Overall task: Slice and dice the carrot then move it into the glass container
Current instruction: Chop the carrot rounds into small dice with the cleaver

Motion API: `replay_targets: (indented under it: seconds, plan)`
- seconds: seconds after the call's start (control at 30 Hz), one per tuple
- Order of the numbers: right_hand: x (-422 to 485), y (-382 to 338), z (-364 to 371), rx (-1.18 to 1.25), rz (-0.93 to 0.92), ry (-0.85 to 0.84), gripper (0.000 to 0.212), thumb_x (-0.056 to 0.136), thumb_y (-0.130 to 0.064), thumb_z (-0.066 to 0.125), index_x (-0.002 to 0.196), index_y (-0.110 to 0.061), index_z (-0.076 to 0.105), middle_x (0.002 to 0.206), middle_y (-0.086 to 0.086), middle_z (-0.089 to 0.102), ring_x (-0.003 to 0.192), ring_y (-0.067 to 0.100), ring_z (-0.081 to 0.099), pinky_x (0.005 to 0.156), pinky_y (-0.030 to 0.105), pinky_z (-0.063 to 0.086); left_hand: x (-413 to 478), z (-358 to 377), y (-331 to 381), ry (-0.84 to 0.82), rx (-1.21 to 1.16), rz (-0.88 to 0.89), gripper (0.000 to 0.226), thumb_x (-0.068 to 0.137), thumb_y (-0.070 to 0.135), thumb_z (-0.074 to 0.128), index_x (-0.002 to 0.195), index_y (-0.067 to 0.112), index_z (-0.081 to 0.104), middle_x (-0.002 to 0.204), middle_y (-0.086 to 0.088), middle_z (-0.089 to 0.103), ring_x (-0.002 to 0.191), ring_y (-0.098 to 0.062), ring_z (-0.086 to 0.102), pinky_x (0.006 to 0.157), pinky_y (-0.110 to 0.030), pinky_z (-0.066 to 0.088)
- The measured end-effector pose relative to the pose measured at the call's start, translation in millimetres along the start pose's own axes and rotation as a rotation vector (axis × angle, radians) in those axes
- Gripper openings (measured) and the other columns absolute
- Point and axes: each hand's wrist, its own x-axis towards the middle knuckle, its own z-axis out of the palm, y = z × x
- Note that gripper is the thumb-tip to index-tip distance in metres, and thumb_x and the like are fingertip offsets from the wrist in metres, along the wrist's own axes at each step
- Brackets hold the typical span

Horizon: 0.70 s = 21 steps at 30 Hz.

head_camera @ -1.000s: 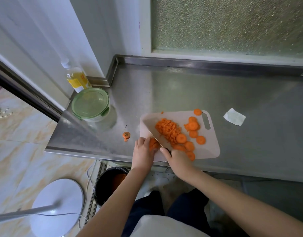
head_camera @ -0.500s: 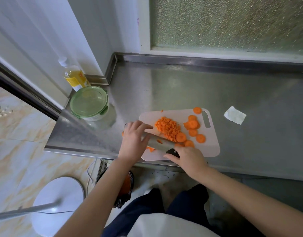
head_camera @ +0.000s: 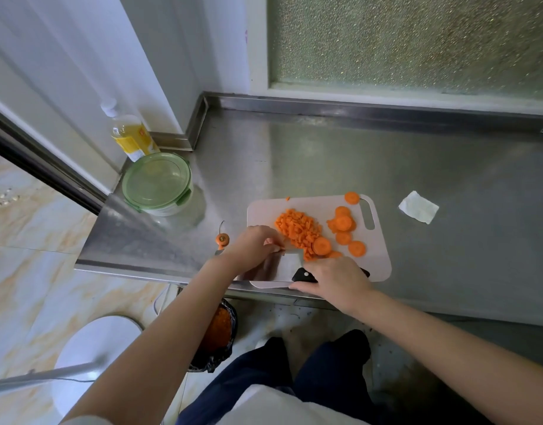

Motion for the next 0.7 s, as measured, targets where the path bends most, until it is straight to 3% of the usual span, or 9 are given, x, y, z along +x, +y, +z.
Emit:
replay_targets:
  seconds: [0.1,0.17,0.3,0.4,0.53,0.7]
  plan:
    - [1.4,1.7,-1.8,0.014,0.013,-0.037,0.058,0.077,-0.067,0.035,0.050,-0.018,0.051,0.042,-0.005,0.049,0.035,0.015,0.047,0.036,0.019,0.026,0.9,-0.2,1.1,0.079,-0.018,-0.025,0.016,0.089,0.006,0.058,0.099,0.010,0.070,0.100,-0.005,0.065,0.087,-0.014,0.051,0.073,-0.015,0.032]
    - [2.5,0.8,-3.4,0.040,0.054,-0.074,0.059,0.079,-0.069,0.036,0.052,-0.019,0.053,0.045,-0.004,0.053,0.039,0.016,0.052,0.040,0.020,0.025,1.5,-2.4,-0.7,0.257,-0.084,-0.024,0.014,0.088,0.005,0.059,0.096,0.010,0.070,0.097,-0.004,0.067,0.082,-0.011,0.054,0.077,-0.017,0.040]
    - [3.5,-2.0,-4.6,0.190,0.174,-0.201,0.050,0.091,-0.059,0.046,0.082,-0.014,0.065,0.079,0.003,0.067,0.077,0.020,0.062,0.059,0.026,0.031,-12.8,-7.7,8.1,0.642,-0.285,0.016,0.013,0.088,0.004,0.060,0.092,0.013,0.068,0.086,0.010,0.063,0.073,0.003,0.053,0.068,-0.006,0.037]
    - [6.7,-5.1,-4.6,0.417,0.355,-0.221,0.049,0.092,-0.055,0.047,0.066,-0.015,0.059,0.064,-0.002,0.058,0.064,0.017,0.054,0.055,0.027,0.031,-33.1,1.1,15.3,0.857,-0.329,0.016,0.013,0.088,0.002,0.057,0.092,0.010,0.066,0.083,0.013,0.056,0.073,0.002,0.051,0.068,-0.006,0.036]
    - [15.4,-6.6,4.8,0.612,0.568,-0.197,0.060,0.091,-0.057,0.045,0.062,-0.007,0.061,0.061,0.007,0.062,0.063,0.024,0.060,0.065,0.037,0.050,-39.9,25.8,-0.1,0.821,-0.276,-0.067,0.012,0.087,0.001,0.059,0.089,0.011,0.066,0.084,0.005,0.058,0.077,-0.009,0.053,0.070,-0.006,0.035]
    - [20.7,-6.5,6.9,0.726,0.687,-0.194,0.062,0.091,-0.056,0.045,0.063,-0.004,0.063,0.061,0.009,0.062,0.066,0.027,0.061,0.071,0.038,0.049,-24.7,44.0,-18.2,0.588,-0.173,-0.208,0.007,0.083,0.013,0.066,0.087,0.012,0.072,0.094,-0.001,0.063,0.092,-0.020,0.053,0.078,-0.022,0.035]
